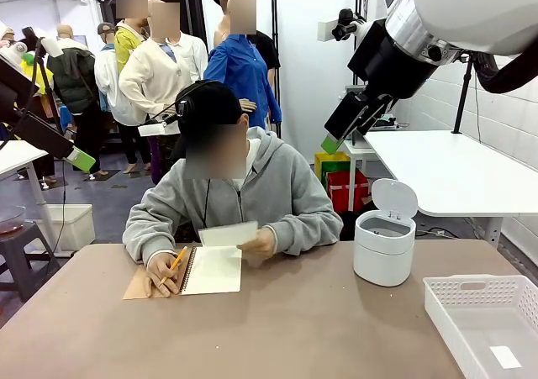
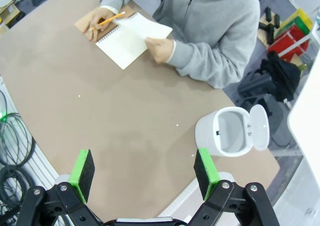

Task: Sort the paper based on its condition.
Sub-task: If a person hands you a paper, place it in the Organizing basket , and if it's crumpled, put it in the Trash can.

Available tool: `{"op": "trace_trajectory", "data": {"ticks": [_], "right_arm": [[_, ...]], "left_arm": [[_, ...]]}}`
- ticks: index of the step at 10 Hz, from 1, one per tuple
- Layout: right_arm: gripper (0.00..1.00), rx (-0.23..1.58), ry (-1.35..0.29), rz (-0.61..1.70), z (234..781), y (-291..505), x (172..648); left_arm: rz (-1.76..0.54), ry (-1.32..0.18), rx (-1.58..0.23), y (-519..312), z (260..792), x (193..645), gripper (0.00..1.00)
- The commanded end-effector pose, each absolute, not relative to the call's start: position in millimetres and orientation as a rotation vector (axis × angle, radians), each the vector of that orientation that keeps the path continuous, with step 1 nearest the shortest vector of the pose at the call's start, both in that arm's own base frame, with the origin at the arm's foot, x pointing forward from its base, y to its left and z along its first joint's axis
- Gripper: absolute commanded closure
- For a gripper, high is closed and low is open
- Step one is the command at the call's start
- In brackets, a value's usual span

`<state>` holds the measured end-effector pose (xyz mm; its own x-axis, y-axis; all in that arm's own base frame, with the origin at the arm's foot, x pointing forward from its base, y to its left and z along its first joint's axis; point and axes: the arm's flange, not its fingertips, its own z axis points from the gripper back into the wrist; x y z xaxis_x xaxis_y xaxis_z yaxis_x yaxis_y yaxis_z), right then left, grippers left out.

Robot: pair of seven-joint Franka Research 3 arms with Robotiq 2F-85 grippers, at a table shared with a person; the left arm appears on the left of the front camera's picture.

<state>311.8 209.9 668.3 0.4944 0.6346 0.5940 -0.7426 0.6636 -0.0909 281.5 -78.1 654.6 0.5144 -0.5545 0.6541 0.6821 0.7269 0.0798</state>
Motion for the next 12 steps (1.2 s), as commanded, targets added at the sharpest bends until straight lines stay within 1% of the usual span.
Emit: {"op": "trace_trajectory", "data": {"ticks": [1,12], "right_arm": [[0.0,0.185,-0.636,0.845,666.7,209.5,313.3],[0.0,0.185,-0.636,0.845,666.7,209.5,313.3]], "left_arm": [[-0.749,-0.716,-0.2,-77.7,655.5,280.5,0.0],[-0.749,-0.716,-0.2,-77.7,655.5,280.5,0.0]]}}
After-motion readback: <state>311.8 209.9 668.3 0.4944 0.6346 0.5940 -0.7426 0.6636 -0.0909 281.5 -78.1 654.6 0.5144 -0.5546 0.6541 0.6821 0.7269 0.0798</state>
